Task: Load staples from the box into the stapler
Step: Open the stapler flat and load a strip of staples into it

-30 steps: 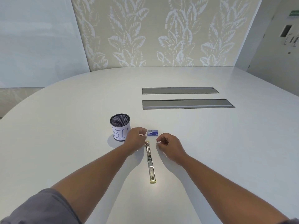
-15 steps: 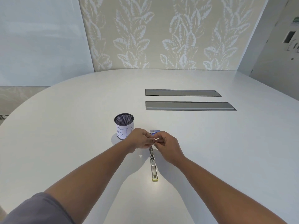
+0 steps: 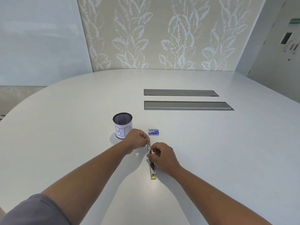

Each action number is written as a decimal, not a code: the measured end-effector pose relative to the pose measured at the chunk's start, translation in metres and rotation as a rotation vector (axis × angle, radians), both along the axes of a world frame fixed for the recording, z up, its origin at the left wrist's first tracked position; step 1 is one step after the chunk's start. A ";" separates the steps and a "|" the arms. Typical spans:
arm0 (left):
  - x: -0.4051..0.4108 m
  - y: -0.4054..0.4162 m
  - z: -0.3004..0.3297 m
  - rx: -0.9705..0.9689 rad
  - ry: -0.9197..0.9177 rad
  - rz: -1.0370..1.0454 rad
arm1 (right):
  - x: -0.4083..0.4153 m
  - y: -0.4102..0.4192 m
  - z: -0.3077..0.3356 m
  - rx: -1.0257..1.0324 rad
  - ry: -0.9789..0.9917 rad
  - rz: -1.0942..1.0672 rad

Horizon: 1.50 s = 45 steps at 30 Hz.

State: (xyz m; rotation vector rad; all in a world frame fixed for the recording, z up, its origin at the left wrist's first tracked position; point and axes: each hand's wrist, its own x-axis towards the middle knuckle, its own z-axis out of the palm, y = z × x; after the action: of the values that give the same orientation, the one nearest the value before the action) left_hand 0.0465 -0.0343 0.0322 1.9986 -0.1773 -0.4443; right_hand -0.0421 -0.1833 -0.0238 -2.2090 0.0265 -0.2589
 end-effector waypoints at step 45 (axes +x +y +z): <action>-0.014 -0.003 -0.005 0.075 0.104 0.052 | -0.004 -0.002 0.004 0.127 0.000 -0.007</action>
State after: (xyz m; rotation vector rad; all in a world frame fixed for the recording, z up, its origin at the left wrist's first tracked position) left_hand 0.0325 -0.0376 0.0268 2.0430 -0.0443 -0.5277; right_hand -0.0466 -0.1851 -0.0200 -2.0834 0.0498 -0.2540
